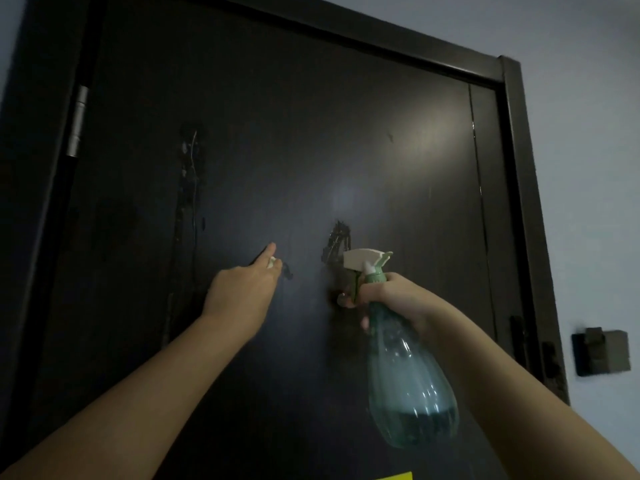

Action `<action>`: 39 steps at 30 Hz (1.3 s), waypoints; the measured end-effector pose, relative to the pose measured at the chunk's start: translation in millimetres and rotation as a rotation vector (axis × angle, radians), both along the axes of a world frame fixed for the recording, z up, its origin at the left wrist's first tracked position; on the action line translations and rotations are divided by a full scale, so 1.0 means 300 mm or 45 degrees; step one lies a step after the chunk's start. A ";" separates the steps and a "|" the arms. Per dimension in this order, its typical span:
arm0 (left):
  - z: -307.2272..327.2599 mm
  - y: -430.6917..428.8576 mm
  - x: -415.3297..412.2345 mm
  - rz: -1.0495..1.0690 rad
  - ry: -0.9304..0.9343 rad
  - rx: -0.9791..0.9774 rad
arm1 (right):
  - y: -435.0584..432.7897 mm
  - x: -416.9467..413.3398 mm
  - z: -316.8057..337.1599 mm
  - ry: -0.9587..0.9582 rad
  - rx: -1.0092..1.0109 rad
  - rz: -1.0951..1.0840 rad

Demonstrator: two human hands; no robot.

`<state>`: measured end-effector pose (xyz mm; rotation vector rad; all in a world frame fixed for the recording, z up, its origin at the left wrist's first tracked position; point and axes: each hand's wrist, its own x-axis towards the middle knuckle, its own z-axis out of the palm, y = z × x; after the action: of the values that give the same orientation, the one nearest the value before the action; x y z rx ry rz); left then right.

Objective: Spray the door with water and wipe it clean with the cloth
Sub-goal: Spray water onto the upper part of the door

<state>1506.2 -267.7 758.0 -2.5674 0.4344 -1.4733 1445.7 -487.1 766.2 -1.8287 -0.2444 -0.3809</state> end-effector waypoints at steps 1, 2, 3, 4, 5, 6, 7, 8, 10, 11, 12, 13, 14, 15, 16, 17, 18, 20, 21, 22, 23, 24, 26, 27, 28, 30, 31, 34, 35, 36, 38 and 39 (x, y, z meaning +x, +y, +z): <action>-0.006 -0.005 0.000 0.008 0.013 -0.011 | -0.015 0.001 -0.007 0.009 -0.016 0.013; -0.013 -0.010 -0.001 0.019 0.024 -0.019 | -0.031 0.002 -0.011 0.005 -0.014 0.032; -0.019 -0.017 -0.003 0.032 0.025 -0.026 | -0.049 0.006 -0.013 -0.010 0.009 0.055; -0.025 -0.023 -0.005 0.045 0.017 -0.033 | -0.066 0.013 -0.012 -0.030 0.045 0.083; -0.030 -0.029 -0.007 0.055 0.005 -0.039 | -0.082 0.023 -0.009 -0.050 0.078 0.111; -0.033 -0.035 -0.010 0.066 -0.005 -0.044 | -0.096 0.036 -0.006 -0.063 0.093 0.138; -0.035 -0.041 -0.012 0.077 -0.008 -0.048 | -0.102 0.048 -0.003 -0.068 0.091 0.166; -0.036 -0.046 -0.017 0.089 -0.002 -0.057 | -0.103 0.057 -0.003 -0.066 0.076 0.197; -0.036 -0.055 -0.029 0.116 0.030 -0.078 | -0.095 0.073 -0.013 -0.037 0.034 0.272; -0.036 -0.061 -0.035 0.126 0.038 -0.090 | -0.093 0.079 -0.022 -0.009 0.009 0.309; -0.036 -0.068 -0.039 0.132 0.035 -0.102 | -0.094 0.078 -0.031 0.024 -0.013 0.334; -0.035 -0.076 -0.042 0.131 0.026 -0.110 | -0.103 0.075 -0.037 0.045 -0.023 0.329; -0.032 -0.087 -0.044 0.124 0.015 -0.114 | -0.120 0.068 -0.037 0.048 -0.012 0.298; -0.026 -0.103 -0.045 0.111 0.001 -0.111 | -0.146 0.062 -0.030 0.031 0.018 0.247; -0.017 -0.124 -0.045 0.095 -0.013 -0.102 | -0.181 0.055 -0.016 -0.009 0.062 0.190; -0.005 -0.150 -0.044 0.075 -0.028 -0.092 | -0.218 0.048 0.002 -0.062 0.117 0.131; 0.011 -0.182 -0.042 0.047 -0.041 -0.084 | -0.259 0.042 0.025 -0.122 0.181 0.071; 0.049 -0.263 -0.039 -0.014 -0.052 -0.072 | -0.336 0.032 0.073 -0.241 0.292 -0.034; 0.070 -0.309 -0.038 -0.044 -0.041 -0.058 | -0.370 0.027 0.096 -0.289 0.315 -0.075; 0.091 -0.358 -0.037 -0.069 -0.021 -0.038 | -0.402 0.022 0.119 -0.324 0.323 -0.105; 0.110 -0.407 -0.036 -0.086 -0.001 -0.012 | -0.431 0.019 0.141 -0.348 0.319 -0.130; 0.129 -0.453 -0.035 -0.095 0.012 0.015 | -0.457 0.018 0.160 -0.362 0.313 -0.149; 0.161 -0.530 -0.025 -0.106 -0.013 0.064 | -0.500 0.027 0.197 -0.385 0.294 -0.184; 0.173 -0.559 -0.015 -0.109 -0.031 0.074 | -0.516 0.035 0.216 -0.395 0.282 -0.195; 0.183 -0.580 -0.003 -0.102 -0.035 0.080 | -0.529 0.042 0.234 -0.406 0.276 -0.201; 0.198 -0.608 0.018 -0.075 -0.007 0.083 | -0.551 0.056 0.276 -0.434 0.267 -0.194; 0.201 -0.615 0.024 -0.061 0.009 0.082 | -0.560 0.062 0.298 -0.448 0.257 -0.186; 0.205 -0.612 0.037 -0.036 0.007 0.092 | -0.573 0.068 0.363 -0.467 0.267 -0.143; 0.207 -0.606 0.041 -0.037 0.004 0.093 | -0.572 0.068 0.381 -0.469 0.279 -0.126; 0.209 -0.601 0.045 -0.037 0.002 0.098 | -0.569 0.067 0.395 -0.467 0.281 -0.113; 0.214 -0.596 0.048 -0.040 0.002 0.111 | -0.564 0.065 0.411 -0.447 0.264 -0.108; 0.215 -0.596 0.047 -0.041 0.002 0.116 | -0.566 0.065 0.412 -0.435 0.253 -0.115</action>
<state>1520.2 -446.6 822.4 -2.5025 0.5321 -1.4278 1465.1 -656.7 889.7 -1.5762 -0.3464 -0.7561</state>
